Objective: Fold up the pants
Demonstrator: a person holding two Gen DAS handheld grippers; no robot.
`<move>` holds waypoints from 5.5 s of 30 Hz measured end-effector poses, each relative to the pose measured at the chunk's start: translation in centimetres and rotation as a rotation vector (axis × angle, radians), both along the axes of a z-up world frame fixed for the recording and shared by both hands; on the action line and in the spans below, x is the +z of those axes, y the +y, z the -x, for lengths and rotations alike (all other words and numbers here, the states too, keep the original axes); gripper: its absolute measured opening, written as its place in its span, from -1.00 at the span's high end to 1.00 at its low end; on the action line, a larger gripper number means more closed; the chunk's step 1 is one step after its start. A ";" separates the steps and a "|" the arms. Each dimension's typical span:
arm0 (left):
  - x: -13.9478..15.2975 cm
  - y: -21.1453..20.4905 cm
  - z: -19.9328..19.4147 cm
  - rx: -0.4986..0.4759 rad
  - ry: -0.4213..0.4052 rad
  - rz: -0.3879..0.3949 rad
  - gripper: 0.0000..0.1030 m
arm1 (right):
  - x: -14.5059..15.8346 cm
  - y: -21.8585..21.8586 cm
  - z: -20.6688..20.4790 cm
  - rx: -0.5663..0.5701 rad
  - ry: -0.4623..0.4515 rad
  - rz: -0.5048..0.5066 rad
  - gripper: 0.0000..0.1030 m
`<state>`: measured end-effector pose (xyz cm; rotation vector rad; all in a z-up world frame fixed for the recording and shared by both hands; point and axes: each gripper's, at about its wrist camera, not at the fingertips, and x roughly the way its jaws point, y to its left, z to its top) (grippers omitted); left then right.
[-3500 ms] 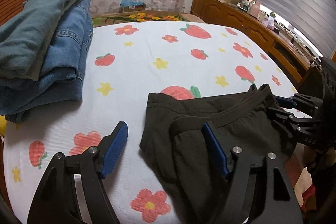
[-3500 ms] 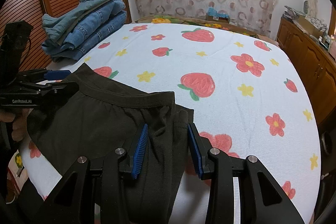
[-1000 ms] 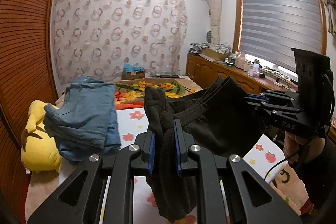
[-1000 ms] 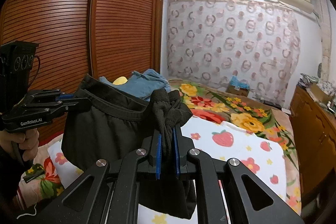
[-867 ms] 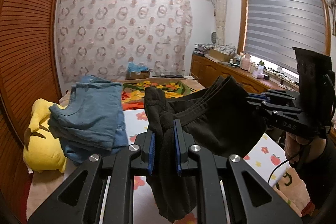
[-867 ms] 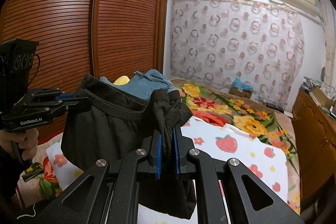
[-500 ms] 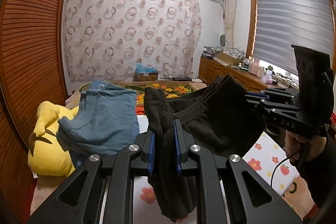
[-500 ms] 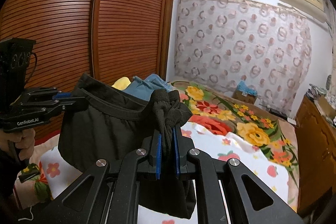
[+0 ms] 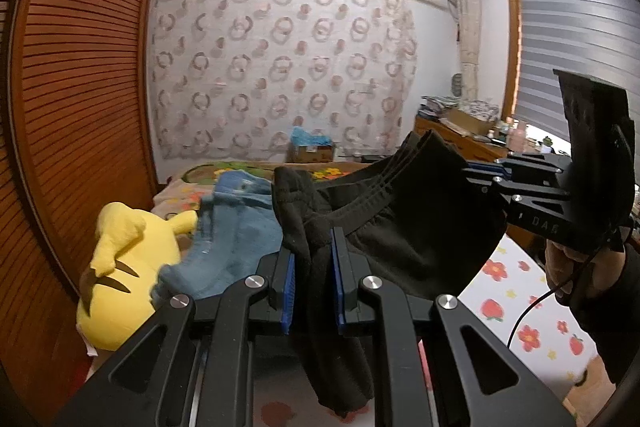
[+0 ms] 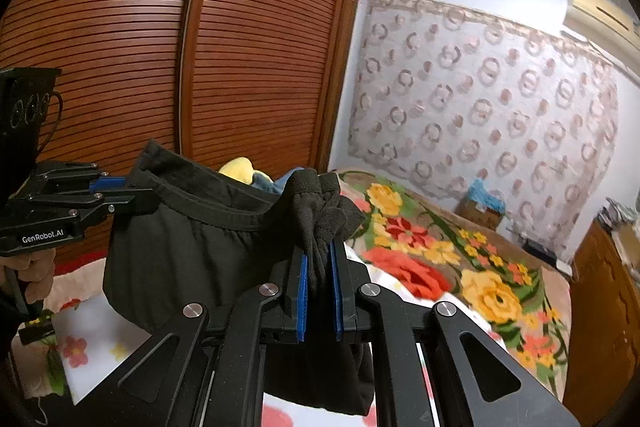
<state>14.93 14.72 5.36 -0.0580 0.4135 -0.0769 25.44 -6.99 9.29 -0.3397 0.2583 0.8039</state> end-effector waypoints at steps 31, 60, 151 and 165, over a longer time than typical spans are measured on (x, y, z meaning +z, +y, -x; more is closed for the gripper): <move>-5.5 4.4 -2.4 0.256 -0.024 0.103 0.67 | -1.3 9.0 -13.2 0.227 -0.040 0.128 0.81; -7.3 4.8 -3.0 0.316 0.081 0.072 0.57 | -2.3 5.5 -17.8 0.070 0.181 0.113 0.38; -2.9 -15.9 11.0 -0.003 0.084 -0.068 -1.00 | -1.1 -11.2 18.3 -0.439 0.173 -0.188 -0.69; 0.2 -16.0 12.2 0.006 0.036 -0.063 -1.00 | -0.2 -11.7 22.4 -0.478 0.127 -0.253 -0.69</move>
